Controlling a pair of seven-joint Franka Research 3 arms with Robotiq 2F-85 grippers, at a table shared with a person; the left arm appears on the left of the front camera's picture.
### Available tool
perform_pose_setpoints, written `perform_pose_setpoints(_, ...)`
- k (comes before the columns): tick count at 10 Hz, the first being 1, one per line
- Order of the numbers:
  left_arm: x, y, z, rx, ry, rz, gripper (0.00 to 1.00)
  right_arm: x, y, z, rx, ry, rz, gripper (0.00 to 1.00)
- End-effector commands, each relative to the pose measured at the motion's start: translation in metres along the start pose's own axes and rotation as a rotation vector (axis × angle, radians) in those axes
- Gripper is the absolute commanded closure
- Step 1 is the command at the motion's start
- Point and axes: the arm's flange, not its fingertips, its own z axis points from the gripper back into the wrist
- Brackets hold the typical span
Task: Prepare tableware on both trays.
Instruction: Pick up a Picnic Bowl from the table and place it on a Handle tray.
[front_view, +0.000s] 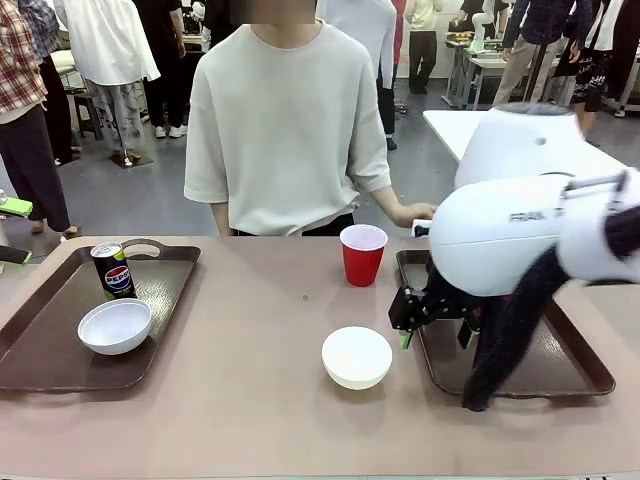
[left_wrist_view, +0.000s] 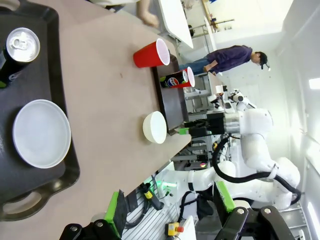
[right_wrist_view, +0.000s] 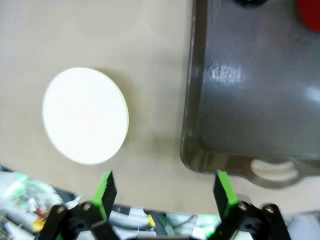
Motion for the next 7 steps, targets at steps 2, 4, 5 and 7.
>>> perform_pose_setpoints(2,0.001,0.0,0.0,-0.023,-0.009,-0.02,0.08,0.032,0.024,-0.028,-0.031,0.017,0.025,0.0)
perform_pose_setpoints(4,0.001,0.0,0.0,-0.023,-0.009,-0.02,0.08,0.037,0.026,-0.04,-0.023,0.026,0.033,0.0)
perform_pose_setpoints(5,0.001,0.0,0.0,-0.023,-0.009,-0.02,0.08,0.038,0.026,-0.044,-0.017,0.023,0.051,0.0)
perform_pose_setpoints(7,0.001,0.0,0.0,-0.023,-0.009,-0.02,0.08,0.04,0.031,-0.049,-0.003,0.014,0.071,0.11)
